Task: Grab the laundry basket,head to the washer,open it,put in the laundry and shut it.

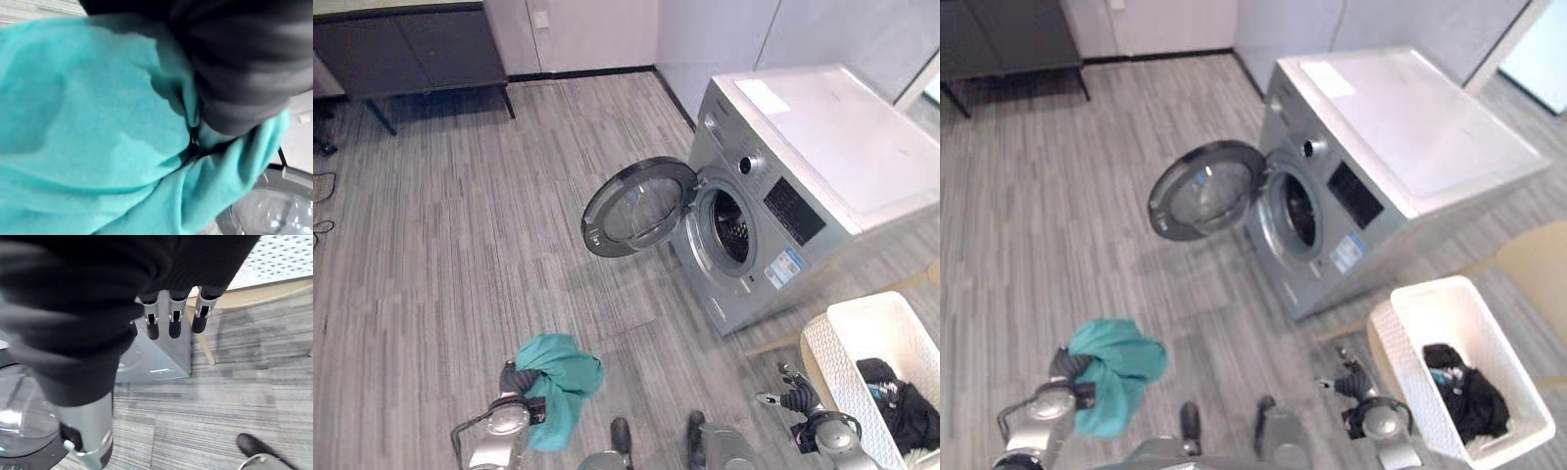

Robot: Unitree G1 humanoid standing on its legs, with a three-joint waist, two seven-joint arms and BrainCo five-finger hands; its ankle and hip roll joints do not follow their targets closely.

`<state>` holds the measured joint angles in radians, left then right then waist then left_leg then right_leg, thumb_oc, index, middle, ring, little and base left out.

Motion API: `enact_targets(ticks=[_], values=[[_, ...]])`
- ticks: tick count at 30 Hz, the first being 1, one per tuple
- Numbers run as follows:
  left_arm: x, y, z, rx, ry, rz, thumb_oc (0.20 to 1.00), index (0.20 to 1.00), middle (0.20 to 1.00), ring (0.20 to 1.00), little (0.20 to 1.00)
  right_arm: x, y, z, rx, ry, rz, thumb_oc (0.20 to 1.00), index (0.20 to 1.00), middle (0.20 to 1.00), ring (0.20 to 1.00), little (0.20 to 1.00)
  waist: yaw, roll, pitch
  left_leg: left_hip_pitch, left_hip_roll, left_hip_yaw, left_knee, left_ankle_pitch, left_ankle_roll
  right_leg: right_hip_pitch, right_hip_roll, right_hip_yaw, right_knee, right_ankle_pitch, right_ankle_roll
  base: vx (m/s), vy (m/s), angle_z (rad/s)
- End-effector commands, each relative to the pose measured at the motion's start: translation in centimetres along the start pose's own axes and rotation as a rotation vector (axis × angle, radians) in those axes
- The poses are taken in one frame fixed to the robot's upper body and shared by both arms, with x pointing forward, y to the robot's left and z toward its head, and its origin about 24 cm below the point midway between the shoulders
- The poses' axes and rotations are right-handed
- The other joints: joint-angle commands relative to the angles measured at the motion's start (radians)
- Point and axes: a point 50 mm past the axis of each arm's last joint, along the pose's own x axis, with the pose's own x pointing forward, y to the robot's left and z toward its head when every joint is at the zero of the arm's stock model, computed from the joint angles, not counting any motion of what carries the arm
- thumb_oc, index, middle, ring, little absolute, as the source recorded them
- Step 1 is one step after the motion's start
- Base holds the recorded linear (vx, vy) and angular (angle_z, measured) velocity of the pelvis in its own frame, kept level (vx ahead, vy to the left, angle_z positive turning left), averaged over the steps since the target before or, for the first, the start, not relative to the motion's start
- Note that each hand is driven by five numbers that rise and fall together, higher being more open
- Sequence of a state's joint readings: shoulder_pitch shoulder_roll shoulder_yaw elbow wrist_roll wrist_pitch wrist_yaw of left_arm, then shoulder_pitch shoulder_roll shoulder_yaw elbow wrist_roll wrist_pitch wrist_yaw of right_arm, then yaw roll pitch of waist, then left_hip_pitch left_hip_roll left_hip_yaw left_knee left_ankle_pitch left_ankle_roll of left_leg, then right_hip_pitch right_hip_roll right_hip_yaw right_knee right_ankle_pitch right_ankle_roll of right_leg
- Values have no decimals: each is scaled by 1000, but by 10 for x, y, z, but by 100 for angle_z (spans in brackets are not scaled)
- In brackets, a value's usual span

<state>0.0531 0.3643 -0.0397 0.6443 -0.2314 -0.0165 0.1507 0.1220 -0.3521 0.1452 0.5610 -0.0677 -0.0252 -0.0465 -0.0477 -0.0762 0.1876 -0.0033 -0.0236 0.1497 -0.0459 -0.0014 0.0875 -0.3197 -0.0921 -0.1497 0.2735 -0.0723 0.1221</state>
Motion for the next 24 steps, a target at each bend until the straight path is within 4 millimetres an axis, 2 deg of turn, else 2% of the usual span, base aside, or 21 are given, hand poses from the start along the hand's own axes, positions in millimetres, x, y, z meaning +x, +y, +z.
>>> enact_targets(ticks=[1, 4, 7, 8, 9, 10, 11, 12, 13, 15, 17, 19, 20, 21, 23, 24], values=[[-1, -2, 19, 23, -108, -40, 200, 200, 200, 200, 200, 5, -11, 12, 18, -47, -37, 1000, 1000, 1000, 1000, 1000, -37, 20, 34, 117, -16, -19, 20, -76, -99, 67, 19, -32, -143, 193, 11, 370, 30, 92], [-2, -7, 16, 40, -100, -62, 200, 200, 200, 200, 200, 2, -10, 4, 5, -22, -25, 1000, 1000, 1000, 1000, 1000, -67, 11, 34, 196, -43, -88, 33, -118, -96, 11, 35, -76, -201, 250, 17, 474, 21, 74], [-3, -10, 13, 46, -91, -77, 200, 200, 200, 200, 200, 1, -10, 1, -12, -12, -13, 1000, 1000, 1000, 1000, 1000, -77, 14, 27, 229, -48, -118, 39, -132, -97, 14, 43, -115, -210, 261, 13, 264, -17, 55], [-4, -16, 8, 56, -70, -105, 200, 200, 200, 200, 200, -1, -7, -5, -7, 9, -4, 1000, 1000, 1000, 1000, 1000, -86, 15, 5, 252, -46, -120, 64, -137, -110, 39, 50, -124, -216, 255, -3, 275, -28, 43], [-5, -21, 7, 70, -70, -122, 200, 200, 200, 200, 200, -1, -7, -5, -13, 11, 4, 1000, 1000, 1000, 1000, 1000, -95, 28, -7, 254, -35, -120, 97, -109, -131, 52, 63, -109, -214, 250, -15, 453, -92, 44], [-6, -27, 7, 81, -80, -153, 200, 200, 200, 200, 200, -1, -8, -9, -16, 24, 2, 1000, 1000, 1000, 1000, 1000, -113, 44, -21, 234, -5, -126, 180, -44, -181, 78, 93, -55, -206, 238, -34, 373, -83, 47], [-7, -29, 7, 72, -78, -164, 200, 200, 200, 200, 200, -2, -9, -10, -10, 28, -3, 1000, 1000, 1000, 1000, 1000, -110, 43, -24, 211, 9, -122, 242, -17, -198, 100, 86, -61, -213, 231, -38, 265, -89, 60], [-7, -29, 6, 72, -78, -164, 200, 200, 200, 200, 200, -2, -9, -10, -10, 28, -3, 1000, 1000, 1000, 1000, 1000, -111, 43, -24, 208, 10, -123, 249, -20, -199, 100, 87, -62, -214, 231, -39, 167, -41, 53], [-7, -33, 9, 83, -90, -180, 200, 200, 200, 200, 200, -1, -11, -10, -1, 29, -13, 1000, 1000, 1000, 1000, 1000, -110, 36, -22, 177, 17, -120, 331, 16, -206, 123, 82, -49, -217, 223, -50, 134, -44, 28], [-7, -38, 11, 91, -91, -200, 200, 200, 200, 200, 200, 0, -12, -10, 6, 31, -18, 1000, 1000, 1000, 1000, 1000, -98, 20, -15, 113, 32, -95, 411, 16, -196, 166, 82, -21, -225, 197, -67, 190, -52, -24], [-5, -45, 14, 104, -98, -219, 200, 200, 200, 200, 200, 1, -13, -11, -2, 44, -25, 1000, 1000, 1000, 1000, 1000, -81, 3, -10, 27, 52, -51, 368, -24, -164, 210, 64, 15, -238, 171, -60, 208, 25, -53], [-5, -48, 18, 120, -114, -229, 200, 200, 200, 200, 200, 2, -14, -12, 1, 48, -32, 1000, 1000, 1000, 1000, 1000, -65, -11, -9, -29, 55, -49, 297, -59, -148, 239, 50, 54, -247, 153, -46, 243, 112, -62], [-5, -50, 19, 129, -123, -235, 200, 200, 200, 200, 200, 1, -14, -13, -4, 53, -32, 1000, 1000, 1000, 1000, 1000, -58, -12, -8, -55, 64, -57, 248, -46, -152, 250, 48, 76, -246, 141, -42, 294, 182, -47], [-6, -52, 21, 137, -133, -242, 200, 200, 200, 200, 200, 1, -12, -17, -15, 69, -27, 1000, 1000, 1000, 1000, 1000, -46, -8, -5, -97, 74, -91, 206, 2, -162, 263, 53, 104, -242, 132, -40, 402, 237, -92], [-6, -54, 22, 159, -144, -244, 200, 200, 200, 200, 200, 1, -10, -21, -34, 86, -23, 1000, 1000, 1000, 1000, 1000, -11, 3, 3, -137, 85, -212, 130, 89, -183, 292, 74, 193, -234, 105, -41, 353, 205, -127], [-6, -54, 22, 160, -143, -244, 200, 200, 200, 200, 200, 1, -10, -21, -34, 87, -23, 1000, 1000, 1000, 1000, 1000, -8, 2, 4, -130, 86, -210, 125, 88, -184, 295, 74, 196, -232, 101, -42, 216, 132, -106]])
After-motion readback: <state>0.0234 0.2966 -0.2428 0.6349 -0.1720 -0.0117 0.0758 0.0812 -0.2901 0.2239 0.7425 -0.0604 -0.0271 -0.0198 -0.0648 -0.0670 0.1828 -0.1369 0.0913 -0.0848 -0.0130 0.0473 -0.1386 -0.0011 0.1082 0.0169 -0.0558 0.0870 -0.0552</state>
